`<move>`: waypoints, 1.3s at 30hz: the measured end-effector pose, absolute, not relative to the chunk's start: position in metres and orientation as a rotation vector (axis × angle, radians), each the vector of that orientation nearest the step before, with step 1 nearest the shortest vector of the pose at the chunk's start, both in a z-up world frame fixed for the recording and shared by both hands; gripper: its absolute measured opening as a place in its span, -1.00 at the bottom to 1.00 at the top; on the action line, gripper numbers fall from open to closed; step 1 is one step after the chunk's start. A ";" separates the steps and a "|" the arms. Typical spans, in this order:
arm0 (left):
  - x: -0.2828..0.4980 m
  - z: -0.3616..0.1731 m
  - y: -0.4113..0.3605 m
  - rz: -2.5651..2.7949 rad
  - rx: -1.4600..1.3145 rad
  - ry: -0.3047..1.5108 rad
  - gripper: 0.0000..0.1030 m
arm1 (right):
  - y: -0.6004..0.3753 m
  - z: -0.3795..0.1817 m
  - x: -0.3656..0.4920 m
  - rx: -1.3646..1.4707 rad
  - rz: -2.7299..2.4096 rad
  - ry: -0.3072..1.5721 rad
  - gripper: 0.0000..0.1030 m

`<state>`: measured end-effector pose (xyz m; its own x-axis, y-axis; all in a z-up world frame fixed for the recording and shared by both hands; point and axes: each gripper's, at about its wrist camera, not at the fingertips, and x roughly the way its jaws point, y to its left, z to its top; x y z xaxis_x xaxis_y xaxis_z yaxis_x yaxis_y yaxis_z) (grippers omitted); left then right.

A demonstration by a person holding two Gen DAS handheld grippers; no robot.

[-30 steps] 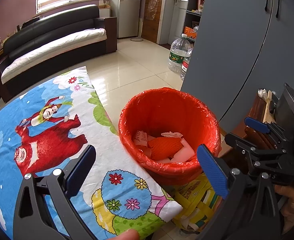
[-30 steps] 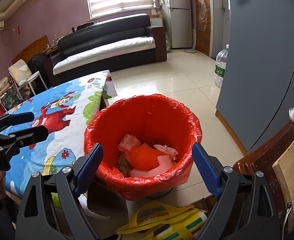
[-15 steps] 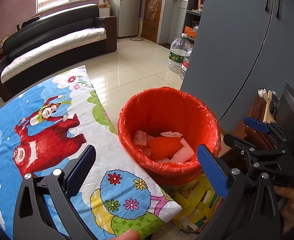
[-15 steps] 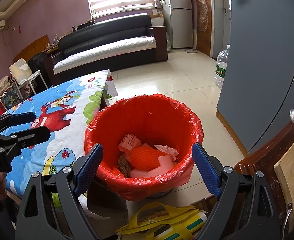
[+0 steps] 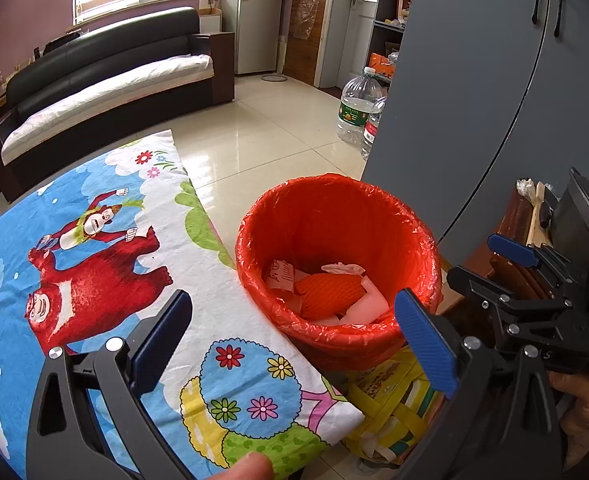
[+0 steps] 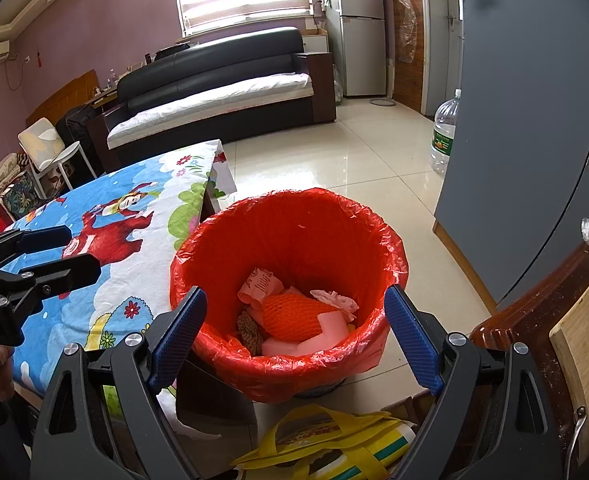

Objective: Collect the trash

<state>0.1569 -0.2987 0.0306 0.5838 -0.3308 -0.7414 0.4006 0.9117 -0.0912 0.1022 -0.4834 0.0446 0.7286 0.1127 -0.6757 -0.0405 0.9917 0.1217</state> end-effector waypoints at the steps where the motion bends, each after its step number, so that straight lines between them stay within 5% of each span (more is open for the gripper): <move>1: 0.157 0.031 -0.299 -0.427 0.089 0.845 0.90 | -0.483 0.045 0.102 0.101 0.085 0.750 0.64; 39: 0.158 0.030 -0.304 -0.431 0.074 0.857 0.90 | -0.483 0.044 0.103 0.104 0.081 0.751 0.64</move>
